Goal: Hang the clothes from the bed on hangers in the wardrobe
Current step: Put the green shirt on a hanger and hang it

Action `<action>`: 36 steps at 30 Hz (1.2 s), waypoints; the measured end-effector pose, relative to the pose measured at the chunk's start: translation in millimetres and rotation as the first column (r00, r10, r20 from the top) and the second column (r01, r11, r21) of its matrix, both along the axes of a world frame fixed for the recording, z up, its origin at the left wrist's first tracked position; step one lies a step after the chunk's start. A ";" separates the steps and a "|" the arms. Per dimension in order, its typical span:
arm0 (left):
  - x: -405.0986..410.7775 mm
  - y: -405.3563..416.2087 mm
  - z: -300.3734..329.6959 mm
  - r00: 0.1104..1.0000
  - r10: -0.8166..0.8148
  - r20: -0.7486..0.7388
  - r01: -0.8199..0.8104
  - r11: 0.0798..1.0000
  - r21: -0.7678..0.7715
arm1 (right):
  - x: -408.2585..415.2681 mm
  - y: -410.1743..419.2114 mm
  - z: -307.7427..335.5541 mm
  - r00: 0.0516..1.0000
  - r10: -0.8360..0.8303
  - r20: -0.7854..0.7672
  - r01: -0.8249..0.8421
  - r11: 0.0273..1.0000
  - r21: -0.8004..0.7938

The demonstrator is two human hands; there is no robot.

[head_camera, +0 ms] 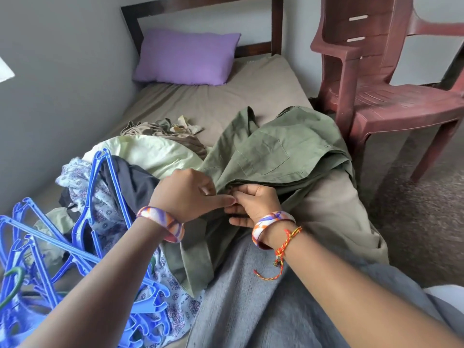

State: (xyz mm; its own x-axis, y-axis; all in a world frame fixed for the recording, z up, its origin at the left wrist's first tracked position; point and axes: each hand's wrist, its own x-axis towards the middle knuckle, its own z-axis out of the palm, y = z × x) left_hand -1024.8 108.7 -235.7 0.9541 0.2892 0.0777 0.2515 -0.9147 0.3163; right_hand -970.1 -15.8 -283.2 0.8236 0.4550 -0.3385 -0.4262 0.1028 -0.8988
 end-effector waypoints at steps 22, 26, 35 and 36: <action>33.8 8.4 10.8 0.996 -0.016 0.083 0.057 0.858 -0.511 | 11.3 -8.6 17.8 0.991 0.096 0.088 -0.087 0.991 -0.102; 35.2 7.0 15.7 0.986 -0.120 0.120 0.141 0.972 -0.188 | 13.2 -9.8 19.6 0.990 0.100 0.095 -0.092 0.992 -0.082; 36.5 2.5 12.1 0.962 -0.157 0.222 0.165 0.986 -0.016 | 16.0 -6.0 20.6 0.986 0.068 0.154 -0.050 0.992 -0.114; 35.2 1.9 10.9 0.957 -0.181 0.228 0.190 0.982 -0.019 | 17.1 -5.7 21.7 0.986 0.060 0.157 -0.044 0.994 -0.102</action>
